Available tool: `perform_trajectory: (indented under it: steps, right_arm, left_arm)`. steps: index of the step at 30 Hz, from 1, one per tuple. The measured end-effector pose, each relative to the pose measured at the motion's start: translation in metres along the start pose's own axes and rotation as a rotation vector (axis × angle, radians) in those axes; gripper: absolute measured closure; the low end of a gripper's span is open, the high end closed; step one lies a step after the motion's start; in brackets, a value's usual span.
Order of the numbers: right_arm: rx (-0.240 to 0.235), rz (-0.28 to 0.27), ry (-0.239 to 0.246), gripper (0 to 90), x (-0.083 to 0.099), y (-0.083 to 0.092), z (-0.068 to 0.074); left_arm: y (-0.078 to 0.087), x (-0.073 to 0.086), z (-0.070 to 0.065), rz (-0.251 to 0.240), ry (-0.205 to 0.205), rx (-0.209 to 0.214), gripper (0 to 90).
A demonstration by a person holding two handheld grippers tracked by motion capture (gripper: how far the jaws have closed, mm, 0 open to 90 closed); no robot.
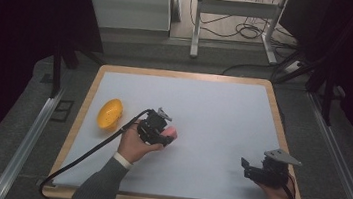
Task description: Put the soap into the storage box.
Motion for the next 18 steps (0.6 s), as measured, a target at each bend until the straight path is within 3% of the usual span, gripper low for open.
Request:
perform_trajectory:
  steps: [6,18]
  right_arm:
    - [0.004,-0.005,0.001,7.7,-0.001,0.002,-0.001]
    - [0.008,0.002,-0.001,7.7,0.0,0.0,-0.001]
  left_arm:
    - [0.014,0.0,0.004,-0.018,-0.005,-0.015,60.2]
    - [0.028,0.008,0.019,-0.046,0.031,-0.035,60.2]
Point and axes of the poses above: each handheld gripper's, and its own axes: y roughly backward along the jaws, x roughly out of its underside, z roughly to its left, the point moved 6 cm from there along -y, roughly forward along the jaws, and after that the axes turned 12 degrees about x, right-handed, at the moved point
